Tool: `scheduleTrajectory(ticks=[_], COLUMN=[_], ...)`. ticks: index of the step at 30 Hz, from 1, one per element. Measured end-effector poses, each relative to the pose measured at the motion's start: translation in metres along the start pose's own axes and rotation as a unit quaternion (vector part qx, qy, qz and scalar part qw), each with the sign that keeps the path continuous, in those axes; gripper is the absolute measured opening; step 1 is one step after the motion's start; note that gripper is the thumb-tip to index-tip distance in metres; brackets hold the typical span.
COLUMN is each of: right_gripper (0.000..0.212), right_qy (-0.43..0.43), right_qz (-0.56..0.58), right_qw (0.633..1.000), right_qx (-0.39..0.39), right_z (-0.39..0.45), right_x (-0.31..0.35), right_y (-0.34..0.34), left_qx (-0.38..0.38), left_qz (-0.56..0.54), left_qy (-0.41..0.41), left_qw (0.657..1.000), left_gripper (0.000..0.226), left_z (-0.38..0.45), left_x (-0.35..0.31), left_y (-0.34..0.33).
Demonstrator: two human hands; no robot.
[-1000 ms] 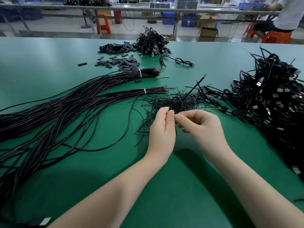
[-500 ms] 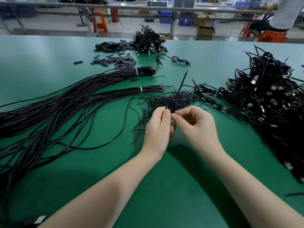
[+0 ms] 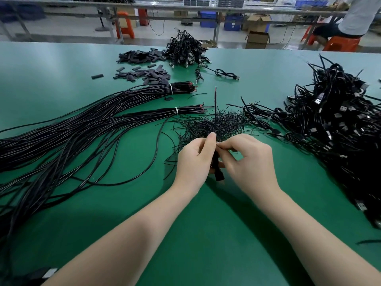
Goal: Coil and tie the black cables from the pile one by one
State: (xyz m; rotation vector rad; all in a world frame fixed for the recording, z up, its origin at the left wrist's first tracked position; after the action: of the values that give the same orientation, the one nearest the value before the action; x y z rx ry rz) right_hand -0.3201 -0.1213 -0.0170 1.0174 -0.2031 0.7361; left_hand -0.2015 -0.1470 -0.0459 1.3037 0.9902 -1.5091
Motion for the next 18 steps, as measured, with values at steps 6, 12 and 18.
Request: scheduleTrajectory(ticks=[6, 12, 18], right_gripper=[0.008, 0.018, 0.016], right_qy=[0.106, 0.192, 0.078], right_qz=[-0.104, -0.163, 0.081], right_qw=[0.989, 0.968, 0.994], right_qx=[0.019, 0.004, 0.005], right_z=[-0.001, 0.001, 0.003], right_x=[-0.001, -0.009, -0.007], right_y=[-0.003, -0.002, -0.003], left_qx=[0.030, 0.116, 0.188], left_qz=[-0.023, -0.080, -0.194], left_qy=[0.071, 0.100, 0.119], left_qw=[0.997, 0.985, 0.956], left_gripper=[0.043, 0.042, 0.026], left_z=[0.007, 0.008, 0.003], left_x=[0.001, -0.004, -0.006], left_y=[0.007, 0.015, 0.027])
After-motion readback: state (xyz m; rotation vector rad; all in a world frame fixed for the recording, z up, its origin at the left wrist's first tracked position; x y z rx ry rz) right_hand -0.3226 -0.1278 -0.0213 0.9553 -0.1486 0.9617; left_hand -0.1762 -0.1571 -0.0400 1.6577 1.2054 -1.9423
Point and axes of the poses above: each hand's wrist, its own z-axis towards the middle knuckle, its own y-axis out of the back of the hand, x = y × z, the point moved 2 cm from there along z, towards the middle knuckle, and after that the axes turned 14 degrees about x, right-handed, at the moved point
